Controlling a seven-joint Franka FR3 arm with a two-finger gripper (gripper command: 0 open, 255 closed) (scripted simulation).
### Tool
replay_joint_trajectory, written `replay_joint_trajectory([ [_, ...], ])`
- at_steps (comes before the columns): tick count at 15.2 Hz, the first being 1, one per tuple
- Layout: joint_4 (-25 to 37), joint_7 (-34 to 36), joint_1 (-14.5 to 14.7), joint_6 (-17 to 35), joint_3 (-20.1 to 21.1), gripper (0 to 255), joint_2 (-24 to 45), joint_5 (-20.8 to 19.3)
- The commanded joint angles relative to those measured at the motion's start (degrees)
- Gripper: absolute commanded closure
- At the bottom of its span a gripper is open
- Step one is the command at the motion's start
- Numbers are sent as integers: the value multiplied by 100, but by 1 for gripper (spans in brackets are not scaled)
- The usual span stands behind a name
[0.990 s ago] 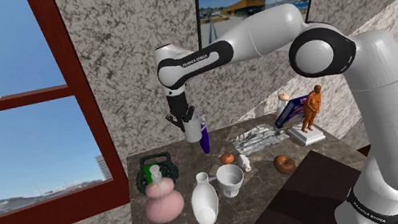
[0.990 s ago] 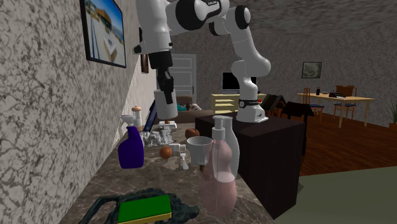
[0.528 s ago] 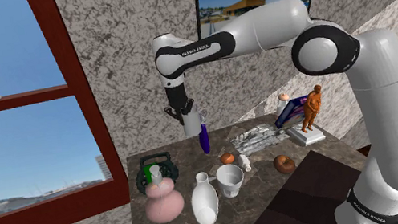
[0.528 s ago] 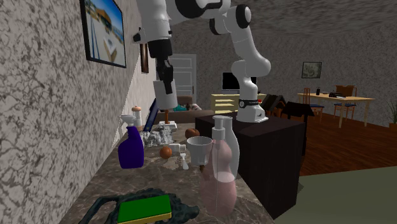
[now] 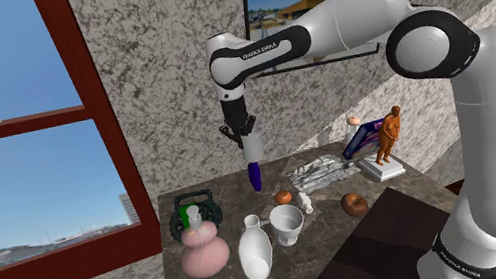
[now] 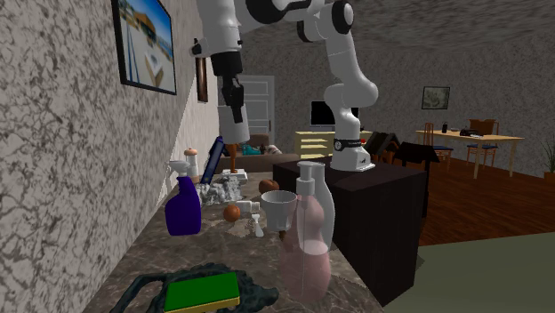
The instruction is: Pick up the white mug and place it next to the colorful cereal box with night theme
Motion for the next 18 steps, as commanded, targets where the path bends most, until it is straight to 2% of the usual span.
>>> replay_joint_trajectory([
  [1, -589, -200, -158, 185, -49, 255, -402, 33],
  [9, -2221, -1036, -694, 634, -356, 255, -1579, 73],
  [18, -3460, -2060, -1260, 895, -876, 255, -2564, -74],
])
